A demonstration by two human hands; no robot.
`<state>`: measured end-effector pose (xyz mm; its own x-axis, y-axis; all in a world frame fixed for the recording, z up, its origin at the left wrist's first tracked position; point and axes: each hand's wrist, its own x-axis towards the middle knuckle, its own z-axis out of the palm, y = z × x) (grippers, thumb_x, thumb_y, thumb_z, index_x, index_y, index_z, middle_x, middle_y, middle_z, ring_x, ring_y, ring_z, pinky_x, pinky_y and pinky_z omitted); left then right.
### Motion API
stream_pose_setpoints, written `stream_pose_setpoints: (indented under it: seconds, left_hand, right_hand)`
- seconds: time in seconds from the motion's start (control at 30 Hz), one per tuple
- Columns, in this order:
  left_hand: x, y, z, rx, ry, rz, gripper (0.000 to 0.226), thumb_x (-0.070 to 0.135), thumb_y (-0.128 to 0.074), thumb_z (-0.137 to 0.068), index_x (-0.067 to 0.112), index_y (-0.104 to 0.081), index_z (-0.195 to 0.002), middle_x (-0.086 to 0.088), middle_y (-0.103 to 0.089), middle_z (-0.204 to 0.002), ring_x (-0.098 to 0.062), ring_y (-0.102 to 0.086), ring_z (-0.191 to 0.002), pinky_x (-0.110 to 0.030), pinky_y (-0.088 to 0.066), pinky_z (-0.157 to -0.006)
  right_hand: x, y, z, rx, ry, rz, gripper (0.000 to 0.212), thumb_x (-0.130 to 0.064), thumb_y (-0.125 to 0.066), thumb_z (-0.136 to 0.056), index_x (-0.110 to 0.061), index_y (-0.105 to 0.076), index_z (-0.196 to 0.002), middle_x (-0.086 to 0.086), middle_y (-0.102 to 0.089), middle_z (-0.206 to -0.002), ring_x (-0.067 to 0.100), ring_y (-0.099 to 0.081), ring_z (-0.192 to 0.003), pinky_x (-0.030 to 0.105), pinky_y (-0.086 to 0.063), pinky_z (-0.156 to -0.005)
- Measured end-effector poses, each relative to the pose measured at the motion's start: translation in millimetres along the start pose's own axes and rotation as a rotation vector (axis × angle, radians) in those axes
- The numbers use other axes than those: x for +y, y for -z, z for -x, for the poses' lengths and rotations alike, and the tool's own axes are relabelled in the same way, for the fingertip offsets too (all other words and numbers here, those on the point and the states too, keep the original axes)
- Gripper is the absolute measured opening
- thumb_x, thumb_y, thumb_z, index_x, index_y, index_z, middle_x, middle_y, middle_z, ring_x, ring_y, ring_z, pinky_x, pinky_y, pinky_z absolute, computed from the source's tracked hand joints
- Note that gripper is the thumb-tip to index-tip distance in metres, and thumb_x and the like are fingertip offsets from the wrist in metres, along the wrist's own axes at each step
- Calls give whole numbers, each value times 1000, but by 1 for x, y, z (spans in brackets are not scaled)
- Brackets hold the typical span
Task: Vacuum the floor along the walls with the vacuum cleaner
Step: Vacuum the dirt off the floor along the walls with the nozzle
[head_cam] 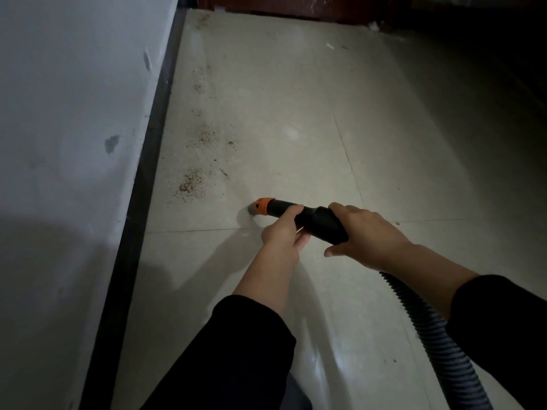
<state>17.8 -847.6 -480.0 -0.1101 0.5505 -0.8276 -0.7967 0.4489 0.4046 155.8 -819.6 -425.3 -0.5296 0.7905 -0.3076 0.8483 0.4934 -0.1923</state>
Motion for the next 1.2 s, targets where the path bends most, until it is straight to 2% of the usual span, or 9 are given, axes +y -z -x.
stream_pose_setpoints:
  seconds: [0.17,0.37,0.57,0.67,0.97,1.1,1.2]
  left_hand:
    - [-2,-6,-1,-66,-3,-23,43,20,-72,-88,3,-59,-125,-11,-71,-105,-16,-69,-82,-21,-58,-57]
    - [-11,-20,0,-118,23,-49,42,20,-73,-88,1,-59,-123,-11,-72,-101,-16,-71,-81,-21,-59,-62]
    - [-22,-34,-2,-139,41,-48,43,20,-74,-87,-1,-60,-122,-13,-72,-103,-17,-71,-80,-23,-60,-66]
    - [-28,-40,-2,-154,52,-58,43,19,-73,-88,-1,-59,-123,-13,-72,-105,-17,-71,-81,-22,-59,-63]
    - [-12,-40,-16,-84,5,-52,43,20,-74,-87,-2,-59,-121,-12,-73,-102,-16,-71,-79,-23,-59,-66]
    - [-2,-39,-24,-54,-21,-35,41,22,-75,-86,0,-62,-118,-11,-74,-101,-15,-73,-80,-26,-60,-78]
    - [3,-42,-27,-22,-38,-9,40,22,-75,-86,2,-62,-118,-10,-75,-99,-14,-73,-76,-24,-60,-71]
  right_hand:
    - [8,6,1,10,-16,39,54,-41,-76,-79,-20,-44,-117,-6,-48,-93,19,-51,-83,28,-38,-67]
    - [23,14,9,5,-56,73,57,-43,-76,-78,-21,-44,-119,-6,-49,-96,20,-52,-84,29,-39,-68]
    - [37,15,16,10,-98,69,58,-44,-76,-78,-22,-44,-121,-6,-50,-96,19,-53,-84,30,-42,-68]
    - [45,16,20,11,-113,75,58,-44,-76,-78,-23,-44,-121,-6,-53,-98,19,-55,-85,29,-43,-68]
    - [45,15,-4,17,-40,53,59,-43,-76,-78,-22,-43,-122,-2,-57,-104,21,-56,-86,31,-44,-69]
    - [43,16,-21,12,-2,46,60,-42,-76,-79,-21,-43,-124,-1,-57,-105,19,-53,-83,28,-39,-67]
    - [44,20,-32,2,32,43,60,-41,-76,-79,-20,-43,-125,0,-57,-106,19,-50,-82,28,-37,-67]
